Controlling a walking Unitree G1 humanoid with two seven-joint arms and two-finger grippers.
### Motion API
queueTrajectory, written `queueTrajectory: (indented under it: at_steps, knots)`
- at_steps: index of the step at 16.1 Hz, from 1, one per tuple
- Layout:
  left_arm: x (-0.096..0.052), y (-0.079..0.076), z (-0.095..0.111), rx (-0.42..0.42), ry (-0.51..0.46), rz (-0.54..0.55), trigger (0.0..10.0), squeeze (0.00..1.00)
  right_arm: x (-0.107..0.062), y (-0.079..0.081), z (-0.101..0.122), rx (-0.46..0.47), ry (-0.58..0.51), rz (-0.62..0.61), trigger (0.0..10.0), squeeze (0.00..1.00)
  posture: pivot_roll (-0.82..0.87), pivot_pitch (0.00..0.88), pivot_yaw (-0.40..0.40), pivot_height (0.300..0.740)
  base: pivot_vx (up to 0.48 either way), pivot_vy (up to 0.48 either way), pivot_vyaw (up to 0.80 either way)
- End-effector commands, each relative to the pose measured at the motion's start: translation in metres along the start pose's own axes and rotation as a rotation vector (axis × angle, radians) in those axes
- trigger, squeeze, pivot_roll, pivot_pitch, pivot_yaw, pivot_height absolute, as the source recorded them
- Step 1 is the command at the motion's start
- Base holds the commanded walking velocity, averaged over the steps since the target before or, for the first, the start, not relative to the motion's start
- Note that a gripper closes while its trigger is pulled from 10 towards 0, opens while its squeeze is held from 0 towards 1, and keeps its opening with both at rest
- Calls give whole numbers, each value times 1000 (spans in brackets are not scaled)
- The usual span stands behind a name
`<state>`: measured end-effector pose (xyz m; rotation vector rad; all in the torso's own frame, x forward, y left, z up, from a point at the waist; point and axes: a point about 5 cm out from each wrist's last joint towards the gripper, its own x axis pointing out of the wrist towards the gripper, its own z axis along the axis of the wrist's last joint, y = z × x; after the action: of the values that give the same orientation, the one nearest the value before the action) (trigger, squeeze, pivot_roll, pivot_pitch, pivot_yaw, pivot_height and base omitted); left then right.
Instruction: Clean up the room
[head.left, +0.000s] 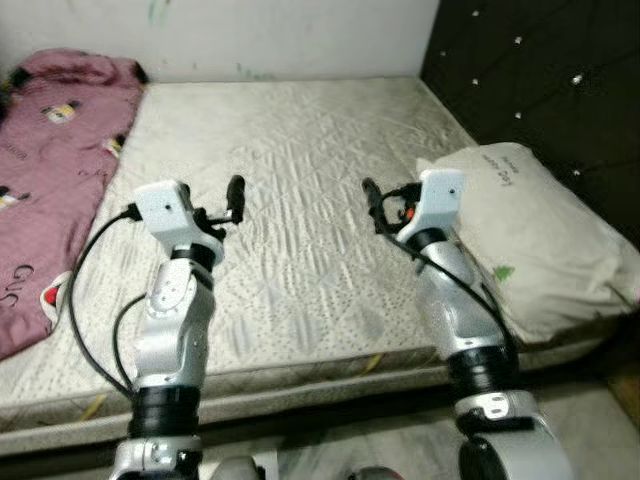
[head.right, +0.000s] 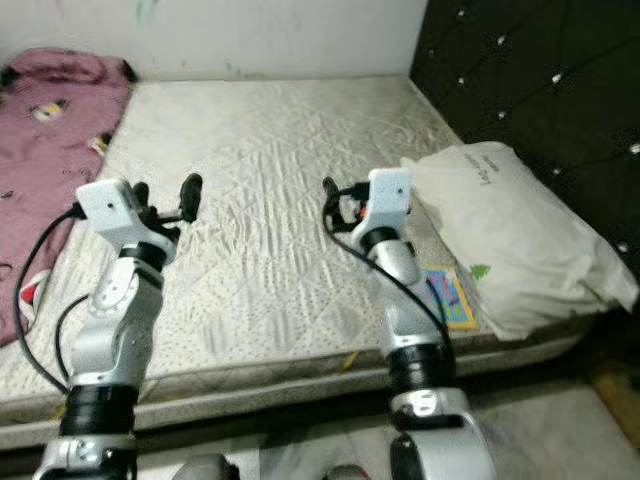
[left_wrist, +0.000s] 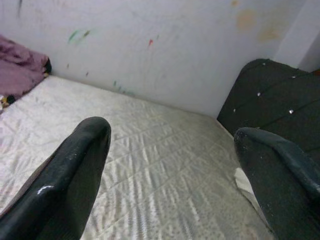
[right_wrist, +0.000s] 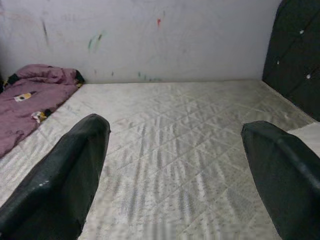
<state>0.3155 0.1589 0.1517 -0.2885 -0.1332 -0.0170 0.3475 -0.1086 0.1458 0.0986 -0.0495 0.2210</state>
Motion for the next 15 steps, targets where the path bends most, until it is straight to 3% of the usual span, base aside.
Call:
queueTrajectory:
  at_steps: [1, 15]
  knots:
    - [2, -2, 0, -5, 4, 2, 10000, 0, 2, -2, 2, -7, -2, -2, 10000, 0, -85, 0, -24, 740, 0, 480, 0]
    - [3, -3, 0, -16, 4, 4, 10000, 0, 2, 0, 2, -23, -6, 17, 10000, 0, -88, 0, -23, 740, 0, 480, 45]
